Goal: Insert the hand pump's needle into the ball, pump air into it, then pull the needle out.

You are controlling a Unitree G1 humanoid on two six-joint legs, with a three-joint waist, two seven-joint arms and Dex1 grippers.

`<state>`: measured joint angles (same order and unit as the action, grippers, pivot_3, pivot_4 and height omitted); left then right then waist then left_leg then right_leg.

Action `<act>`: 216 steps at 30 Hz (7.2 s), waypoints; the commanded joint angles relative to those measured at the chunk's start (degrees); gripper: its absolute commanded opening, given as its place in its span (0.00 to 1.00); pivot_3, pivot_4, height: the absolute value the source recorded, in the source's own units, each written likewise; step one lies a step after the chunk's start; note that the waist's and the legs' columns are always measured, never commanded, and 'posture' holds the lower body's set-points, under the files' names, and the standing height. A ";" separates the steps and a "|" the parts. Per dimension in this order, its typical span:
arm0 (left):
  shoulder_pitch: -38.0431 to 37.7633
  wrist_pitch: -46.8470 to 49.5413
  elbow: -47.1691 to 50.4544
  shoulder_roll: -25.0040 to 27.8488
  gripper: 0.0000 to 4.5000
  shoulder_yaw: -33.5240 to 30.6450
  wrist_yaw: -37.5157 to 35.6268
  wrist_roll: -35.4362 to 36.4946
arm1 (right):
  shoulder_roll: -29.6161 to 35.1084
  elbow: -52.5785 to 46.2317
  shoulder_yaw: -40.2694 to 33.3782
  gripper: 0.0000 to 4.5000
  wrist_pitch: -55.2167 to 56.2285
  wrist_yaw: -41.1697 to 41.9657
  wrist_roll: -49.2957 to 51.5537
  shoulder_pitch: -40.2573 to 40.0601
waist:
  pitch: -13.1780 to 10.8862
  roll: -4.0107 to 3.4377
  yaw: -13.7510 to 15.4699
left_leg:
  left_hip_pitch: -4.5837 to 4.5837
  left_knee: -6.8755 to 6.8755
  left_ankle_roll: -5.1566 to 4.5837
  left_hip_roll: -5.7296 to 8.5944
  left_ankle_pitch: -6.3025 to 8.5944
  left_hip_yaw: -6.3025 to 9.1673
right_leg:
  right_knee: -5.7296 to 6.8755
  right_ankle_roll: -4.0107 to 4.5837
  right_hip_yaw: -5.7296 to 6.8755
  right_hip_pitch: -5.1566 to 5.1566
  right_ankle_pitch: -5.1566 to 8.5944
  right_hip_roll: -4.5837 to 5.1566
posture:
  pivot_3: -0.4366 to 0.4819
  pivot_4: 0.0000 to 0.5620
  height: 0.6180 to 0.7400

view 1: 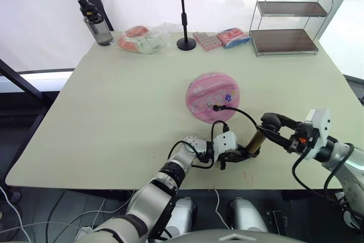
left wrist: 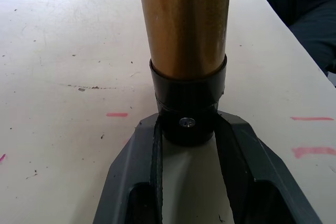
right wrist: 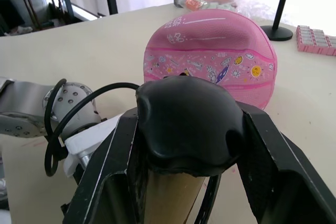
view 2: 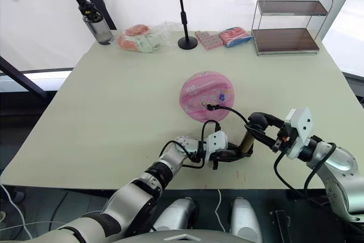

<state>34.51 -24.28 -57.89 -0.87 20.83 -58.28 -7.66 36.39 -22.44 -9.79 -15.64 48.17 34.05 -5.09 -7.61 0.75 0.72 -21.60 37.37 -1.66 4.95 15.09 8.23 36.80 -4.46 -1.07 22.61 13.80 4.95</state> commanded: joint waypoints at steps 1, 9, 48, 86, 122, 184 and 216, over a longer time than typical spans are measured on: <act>-2.20 1.41 -3.12 1.00 0.24 1.47 -0.68 -1.97 | 2.14 -3.24 -5.06 0.39 -2.19 -0.59 3.79 1.84 | -0.02 -0.01 0.03 | -0.01 0.00 0.00 0.01 0.00 0.00 | 0.00 0.00 0.00 0.01 0.00 0.01 | 0.48 0.27 1.00; -1.60 1.17 -3.82 0.84 0.24 1.61 -0.64 -2.10 | 7.43 -4.87 -12.21 0.39 -7.16 -1.68 11.10 9.39 | -0.23 -0.05 0.01 | -0.08 0.05 0.00 0.02 0.00 -0.01 | 0.00 0.00 -0.01 0.04 0.00 0.04 | 0.48 0.27 1.00; -1.54 1.04 -3.75 0.98 0.24 1.90 -0.43 -2.10 | 7.13 -6.08 -9.74 0.37 -13.39 -2.61 14.75 12.51 | -0.45 -0.14 -0.13 | -0.09 0.02 -0.01 0.00 0.00 0.00 | 0.01 0.02 0.02 0.08 -0.01 0.04 | 0.48 0.27 1.00; -1.28 1.12 -4.53 0.35 0.24 1.19 0.44 -2.33 | -1.94 0.55 4.17 0.24 -0.47 0.08 -0.74 -0.75 | -0.02 -0.03 0.00 | 0.02 0.01 0.00 0.00 0.00 -0.02 | 0.01 -0.01 -0.01 -0.01 0.00 -0.01 | 0.48 0.27 1.00; -0.40 0.25 -5.93 0.56 0.24 1.55 0.25 -2.48 | 13.35 -6.33 -19.21 0.24 -20.20 -8.58 30.11 23.10 | -0.61 -0.21 0.08 | -0.35 0.07 -0.01 0.06 -0.01 -0.02 | 0.00 0.01 -0.02 0.31 -0.02 0.10 | 0.48 0.27 1.00; -0.40 0.22 -6.14 0.53 0.24 0.95 1.18 -2.82 | -5.10 13.10 11.73 0.24 9.11 -0.39 -9.08 -0.98 | 0.67 0.39 -0.23 | 0.97 -0.63 -0.08 -0.14 0.10 0.08 | -0.69 -0.27 0.13 -0.95 0.20 -0.04 | 0.48 0.27 1.00; -0.70 -0.53 -6.40 1.07 0.24 1.34 0.60 -3.18 | 17.66 -3.60 -20.26 0.24 -21.04 -3.96 30.55 22.12 | -0.76 -0.19 0.12 | -0.01 -0.30 -0.10 -0.06 0.08 0.09 | -0.80 -0.14 0.19 -0.30 -0.06 0.08 | 0.48 0.27 1.00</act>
<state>36.34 -26.79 -60.41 -1.53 20.39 -57.21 -7.83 53.09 -24.97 -22.35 -39.44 45.86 62.26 13.05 -8.38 0.56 0.84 -21.90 37.19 -1.76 4.90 15.16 8.32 36.09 -4.59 -0.90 22.61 13.69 5.01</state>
